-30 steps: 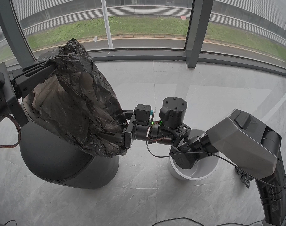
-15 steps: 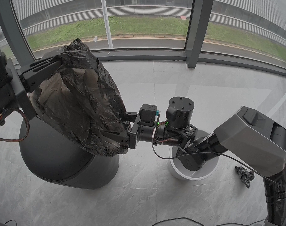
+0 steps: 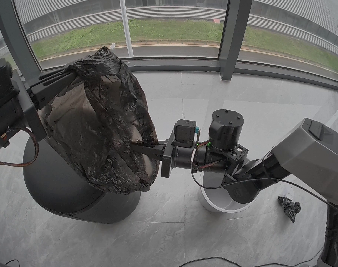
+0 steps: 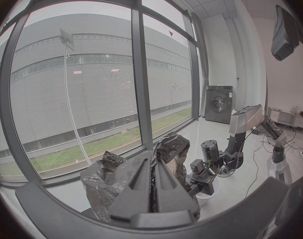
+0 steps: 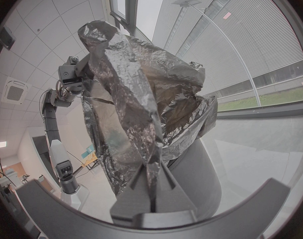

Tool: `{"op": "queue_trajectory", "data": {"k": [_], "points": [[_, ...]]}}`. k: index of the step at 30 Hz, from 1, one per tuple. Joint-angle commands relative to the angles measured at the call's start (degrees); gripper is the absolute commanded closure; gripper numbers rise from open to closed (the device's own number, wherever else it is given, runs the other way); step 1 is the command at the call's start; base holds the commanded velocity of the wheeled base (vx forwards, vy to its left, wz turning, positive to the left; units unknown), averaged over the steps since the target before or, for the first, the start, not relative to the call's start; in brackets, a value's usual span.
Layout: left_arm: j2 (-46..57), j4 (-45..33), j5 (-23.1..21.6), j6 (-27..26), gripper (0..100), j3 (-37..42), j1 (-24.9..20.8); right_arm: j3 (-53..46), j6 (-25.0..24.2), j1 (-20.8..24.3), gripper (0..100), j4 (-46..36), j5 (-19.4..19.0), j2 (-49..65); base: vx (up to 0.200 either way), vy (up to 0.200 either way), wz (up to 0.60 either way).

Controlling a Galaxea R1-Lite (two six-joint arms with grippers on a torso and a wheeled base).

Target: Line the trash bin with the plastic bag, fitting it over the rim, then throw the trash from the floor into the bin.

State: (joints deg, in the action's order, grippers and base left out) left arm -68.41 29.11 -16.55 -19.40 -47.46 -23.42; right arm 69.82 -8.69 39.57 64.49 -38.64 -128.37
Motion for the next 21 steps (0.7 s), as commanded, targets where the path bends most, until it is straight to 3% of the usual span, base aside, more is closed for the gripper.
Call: {"op": "queue_trajectory", "data": {"k": [1, 7, 12, 16, 21], "points": [[-0.8, 0.1, 0.0, 0.7, 100, -0.1, 0.8, -4.8, -0.1, 0.1, 100, -0.1, 0.0, 5.5, 0.000, 0.000, 0.00], [-1.2, -0.5, -0.1, 9.3, 100, 0.0, 1.1, -10.8, -0.2, -0.4, 100, -3.5, 0.0, 16.0, 0.000, 0.000, 0.00], [-1.5, -0.8, -0.8, 16.8, 100, 0.6, 0.9, -10.9, 0.5, -3.6, 100, -15.9, 0.4, 26.2, 0.000, 0.000, 0.00], [-3.1, -0.9, -4.1, 19.0, 100, 0.3, 1.0, -10.7, 0.8, -5.5, 100, -23.4, 0.7, 31.3, 0.000, 0.000, 0.00], [-6.5, -0.9, -10.3, 20.7, 100, -0.5, 0.8, -5.3, 8.0, -10.8, 100, -48.7, 3.8, 38.5, 0.000, 0.000, 0.00]]}}
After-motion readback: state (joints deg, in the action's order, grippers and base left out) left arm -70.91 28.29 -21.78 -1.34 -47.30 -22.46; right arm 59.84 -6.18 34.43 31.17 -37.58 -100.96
